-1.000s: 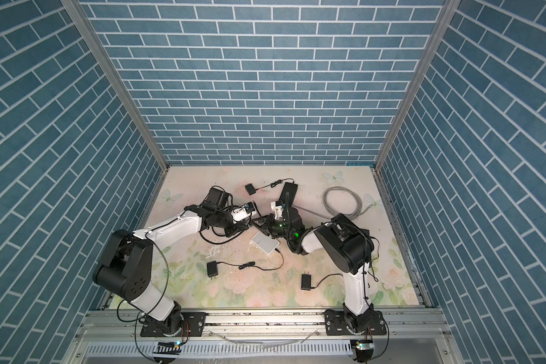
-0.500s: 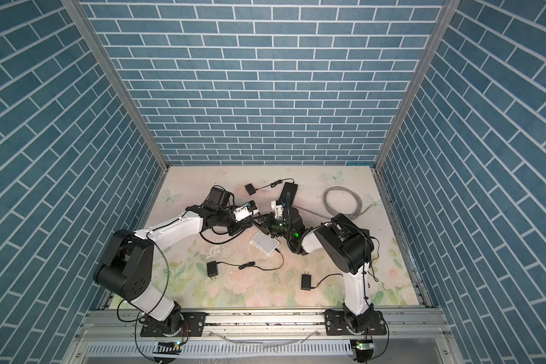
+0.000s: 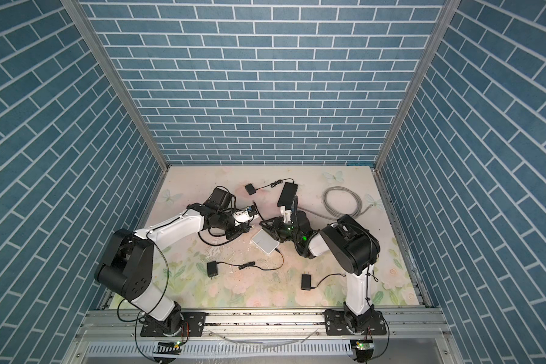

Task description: Insert the plug into the switch port

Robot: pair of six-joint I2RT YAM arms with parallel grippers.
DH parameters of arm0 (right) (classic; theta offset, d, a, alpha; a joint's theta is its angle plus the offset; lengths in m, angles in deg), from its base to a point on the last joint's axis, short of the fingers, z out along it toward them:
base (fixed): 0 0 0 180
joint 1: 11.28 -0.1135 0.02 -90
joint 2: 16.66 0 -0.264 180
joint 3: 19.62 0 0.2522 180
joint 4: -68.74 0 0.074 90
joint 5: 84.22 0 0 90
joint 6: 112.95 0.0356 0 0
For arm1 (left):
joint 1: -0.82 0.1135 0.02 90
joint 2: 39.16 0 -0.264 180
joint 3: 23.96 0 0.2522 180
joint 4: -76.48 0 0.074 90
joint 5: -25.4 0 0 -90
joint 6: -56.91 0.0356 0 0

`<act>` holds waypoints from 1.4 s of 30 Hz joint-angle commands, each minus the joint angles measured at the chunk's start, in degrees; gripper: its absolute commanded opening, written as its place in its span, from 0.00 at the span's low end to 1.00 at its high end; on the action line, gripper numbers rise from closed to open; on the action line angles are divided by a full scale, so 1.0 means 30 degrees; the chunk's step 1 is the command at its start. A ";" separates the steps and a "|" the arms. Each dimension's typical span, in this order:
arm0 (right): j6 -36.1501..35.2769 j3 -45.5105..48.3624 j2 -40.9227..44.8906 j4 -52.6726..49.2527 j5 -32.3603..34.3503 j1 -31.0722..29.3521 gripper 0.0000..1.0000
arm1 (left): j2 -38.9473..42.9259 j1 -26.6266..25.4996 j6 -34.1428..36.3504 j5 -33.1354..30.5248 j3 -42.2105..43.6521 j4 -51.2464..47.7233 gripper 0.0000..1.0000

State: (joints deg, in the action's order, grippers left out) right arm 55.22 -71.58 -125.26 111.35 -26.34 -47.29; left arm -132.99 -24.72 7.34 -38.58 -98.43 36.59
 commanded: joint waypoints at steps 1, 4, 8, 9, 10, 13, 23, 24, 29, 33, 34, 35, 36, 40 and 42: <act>-0.3858 0.0262 0.2079 -0.4283 0.0283 0.0531 0.37 | 0.0038 -0.0250 0.0134 -0.0996 -0.0189 -0.2922 0.13; -0.7031 -0.0318 0.3470 -0.8615 0.1109 0.0603 0.40 | -0.0369 -0.0776 0.0025 -0.1942 -0.0053 -0.3662 0.13; -0.9905 -0.1511 0.4158 -1.2828 0.1882 0.0634 0.41 | -0.0594 -0.1410 -0.0263 -0.1836 0.0152 -0.3795 0.13; -1.0260 -0.1742 0.4147 -1.3222 0.1888 0.0633 0.41 | -0.0691 -0.1693 -0.0262 -0.1917 0.0145 -0.3903 0.13; -1.0400 -0.1848 0.4070 -1.3437 0.1895 0.0627 0.41 | -0.0820 -0.1914 -0.0269 -0.1979 0.0124 -0.4005 0.13; -1.0338 -0.1946 0.3699 -1.3220 0.1723 0.0636 0.42 | -0.1425 -0.2412 -0.0428 -0.2520 -0.0030 -0.4090 0.13; -1.0178 -0.2330 0.2470 -1.2295 0.1248 0.0547 0.42 | -0.2945 -0.3176 -0.1350 -0.4766 0.0171 -0.2023 0.13; -1.0150 -0.2355 0.2317 -1.2187 0.1122 0.0548 0.42 | -0.2923 -0.3176 -0.1445 -0.4905 0.0264 -0.1653 0.13; -0.9606 -0.2364 0.1503 -1.1024 0.0376 0.0519 0.42 | -0.2678 -0.3205 -0.1853 -0.5651 0.0636 -0.0277 0.13; -0.8957 -0.2131 0.1522 -1.0448 -0.0092 0.0391 0.42 | -0.2397 -0.3205 -0.2144 -0.6190 0.0934 0.0466 0.12; -0.8897 -0.2026 0.1583 -1.0477 -0.0047 0.0320 0.42 | -0.2296 -0.3207 -0.1983 -0.6101 0.0987 0.0458 0.12; -0.8862 -0.1930 0.1627 -1.0552 -0.0018 0.0262 0.42 | -0.2216 -0.3205 -0.1932 -0.6016 0.1017 0.0479 0.12; -0.8831 -0.1843 0.1657 -1.0559 0.0047 0.0249 0.42 | -0.2057 -0.3205 -0.1917 -0.5872 0.1011 0.0478 0.12; -0.8636 -0.1763 0.1556 -1.0665 0.0310 0.0252 0.42 | -0.1801 -0.3220 -0.1785 -0.5704 0.0919 0.0377 0.13; -0.8290 -0.1770 0.1481 -1.0484 0.0339 0.0251 0.42 | -0.1690 -0.3387 -0.1922 -0.5831 0.0786 0.0273 0.12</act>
State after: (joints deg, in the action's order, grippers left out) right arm 28.29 -77.08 -120.08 78.48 -25.18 -46.27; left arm -139.87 -34.17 2.00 -55.68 -96.18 38.03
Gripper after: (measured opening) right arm 0.420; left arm 0.151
